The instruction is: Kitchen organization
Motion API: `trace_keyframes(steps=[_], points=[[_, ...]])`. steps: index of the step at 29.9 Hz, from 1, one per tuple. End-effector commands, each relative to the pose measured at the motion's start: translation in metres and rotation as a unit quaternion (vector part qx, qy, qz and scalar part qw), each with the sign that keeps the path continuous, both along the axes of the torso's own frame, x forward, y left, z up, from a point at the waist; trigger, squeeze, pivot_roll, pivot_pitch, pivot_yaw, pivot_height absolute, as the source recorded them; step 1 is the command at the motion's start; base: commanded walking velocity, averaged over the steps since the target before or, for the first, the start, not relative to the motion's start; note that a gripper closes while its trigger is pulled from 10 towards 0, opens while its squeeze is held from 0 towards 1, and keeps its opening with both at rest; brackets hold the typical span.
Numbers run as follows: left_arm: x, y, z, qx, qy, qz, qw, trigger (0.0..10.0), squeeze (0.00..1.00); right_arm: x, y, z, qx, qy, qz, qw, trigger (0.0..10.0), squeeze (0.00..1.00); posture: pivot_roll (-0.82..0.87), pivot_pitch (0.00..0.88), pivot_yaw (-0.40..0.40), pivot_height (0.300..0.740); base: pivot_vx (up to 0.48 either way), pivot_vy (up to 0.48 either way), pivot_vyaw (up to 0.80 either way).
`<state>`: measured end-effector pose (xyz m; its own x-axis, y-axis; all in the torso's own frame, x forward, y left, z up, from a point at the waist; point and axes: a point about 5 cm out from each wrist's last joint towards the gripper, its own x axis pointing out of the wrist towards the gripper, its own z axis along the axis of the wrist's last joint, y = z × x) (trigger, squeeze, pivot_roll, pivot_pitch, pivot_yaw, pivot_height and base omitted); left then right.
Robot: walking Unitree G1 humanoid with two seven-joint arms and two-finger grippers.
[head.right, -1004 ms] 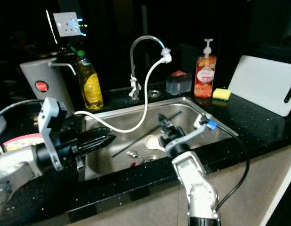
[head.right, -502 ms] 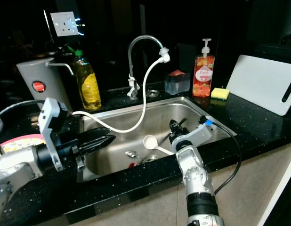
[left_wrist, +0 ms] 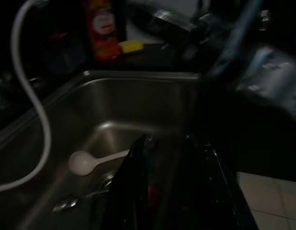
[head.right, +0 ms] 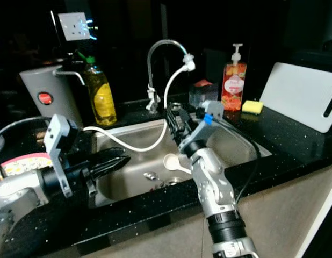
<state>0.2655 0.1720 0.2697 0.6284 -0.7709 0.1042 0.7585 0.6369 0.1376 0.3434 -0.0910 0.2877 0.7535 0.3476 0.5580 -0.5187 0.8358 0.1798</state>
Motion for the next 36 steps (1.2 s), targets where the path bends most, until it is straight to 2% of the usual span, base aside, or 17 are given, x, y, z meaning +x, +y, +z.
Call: trace_keyframes(steps=[1,2,3,4,8,9,11,14,15,16,17,18,21,25,31,32,36], points=[[0.01,0.006,0.0,-0.003,-0.001,0.047,0.999,10.0,0.0,-0.009,0.006,0.003,-0.026,-0.021,-0.004,0.999,10.0,0.0,0.04,0.0,0.048,0.74,0.0,0.0,0.0],[0.016,0.01,0.002,-0.002,-0.004,0.08,0.997,10.0,0.0,-0.013,0.009,0.0,-0.049,-0.026,-0.014,0.998,10.0,0.0,0.04,0.0,0.049,0.74,0.0,0.0,0.0],[0.016,0.01,0.002,-0.002,-0.004,0.08,0.997,10.0,0.0,-0.013,0.009,0.0,-0.049,-0.026,-0.014,0.998,10.0,0.0,0.04,0.0,0.049,0.74,0.0,0.0,0.0],[0.025,0.018,0.005,-0.006,-0.006,0.125,0.992,10.0,0.0,-0.018,0.012,-0.007,-0.075,-0.027,-0.028,0.996,10.0,0.0,0.03,0.0,0.051,0.74,0.0,0.0,0.0],[0.036,0.029,0.01,-0.021,-0.008,0.189,0.982,10.0,0.0,-0.023,0.015,-0.02,-0.083,-0.009,-0.035,0.996,10.0,0.0,0.03,0.0,0.056,0.74,0.0,0.0,0.0],[0.036,0.029,0.01,-0.021,-0.008,0.189,0.982,10.0,0.0,-0.023,0.015,-0.02,-0.083,-0.009,-0.035,0.996,10.0,0.0,0.03,0.0,0.056,0.74,0.0,0.0,0.0],[0.044,0.039,0.014,-0.029,-0.016,0.251,0.967,10.0,0.0,-0.027,0.015,-0.026,-0.075,0.011,-0.038,0.996,10.0,0.0,0.02,0.0,0.061,0.74,0.0,0.0,0.0],[0.049,0.045,0.015,-0.03,-0.017,0.301,0.953,10.0,0.0,-0.029,0.013,-0.031,-0.073,0.029,-0.044,0.996,10.0,0.0,0.02,0.0,0.062,0.74,0.0,0.0,0.0],[0.053,0.048,0.012,-0.006,-0.013,0.328,0.945,10.0,0.0,-0.029,0.013,-0.034,-0.086,0.038,-0.047,0.994,10.0,0.0,0.01,0.0,0.065,0.74,0.0,0.0,0.0],[0.053,0.048,0.012,-0.006,-0.013,0.328,0.945,10.0,0.0,-0.029,0.013,-0.034,-0.086,0.038,-0.047,0.994,10.0,0.0,0.01,0.0,0.065,0.74,0.0,0.0,0.0],[0.059,0.054,0.003,0.045,0.016,0.379,0.924,10.0,0.0,-0.029,0.013,-0.04,-0.115,0.051,-0.058,0.99,10.0,0.0,0.02,0.0,0.071,0.74,0.0,0.0,0.0],[0.06,0.056,0.0,0.051,0.03,0.394,0.917,10.0,0.0,-0.028,0.011,-0.043,-0.127,0.058,-0.066,0.988,10.0,0.0,0.02,0.0,0.071,0.74,0.0,0.0,0.0],[0.061,0.056,0.001,0.047,0.041,0.403,0.913,10.0,0.0,-0.027,0.007,-0.045,-0.133,0.065,-0.085,0.985,10.0,0.0,0.02,0.005,0.071,0.74,0.0,0.0,0.0],[0.062,0.054,0.001,0.021,0.071,0.404,0.912,10.0,0.0,-0.022,-0.009,-0.042,-0.106,0.08,-0.116,0.984,10.0,0.0,0.02,0.009,0.074,0.74,0.0,0.0,0.0],[0.063,0.057,0.0,0.004,0.088,0.423,0.902,10.0,0.0,-0.022,-0.015,-0.042,-0.111,0.085,-0.127,0.982,10.0,0.0,0.01,0.011,0.069,0.74,0.0,0.0,0.0],[0.063,0.06,-0.002,0.013,0.088,0.437,0.895,10.0,0.0,-0.022,-0.017,-0.043,-0.114,0.088,-0.129,0.981,10.0,0.0,0.01,0.011,0.069,0.74,0.0,0.0,0.0],[0.062,0.082,-0.005,0.012,0.087,0.533,0.841,10.0,0.0,-0.021,-0.018,-0.044,-0.118,0.093,-0.128,0.98,10.0,0.0,0.01,0.012,0.059,0.74,0.0,0.0,0.0]])
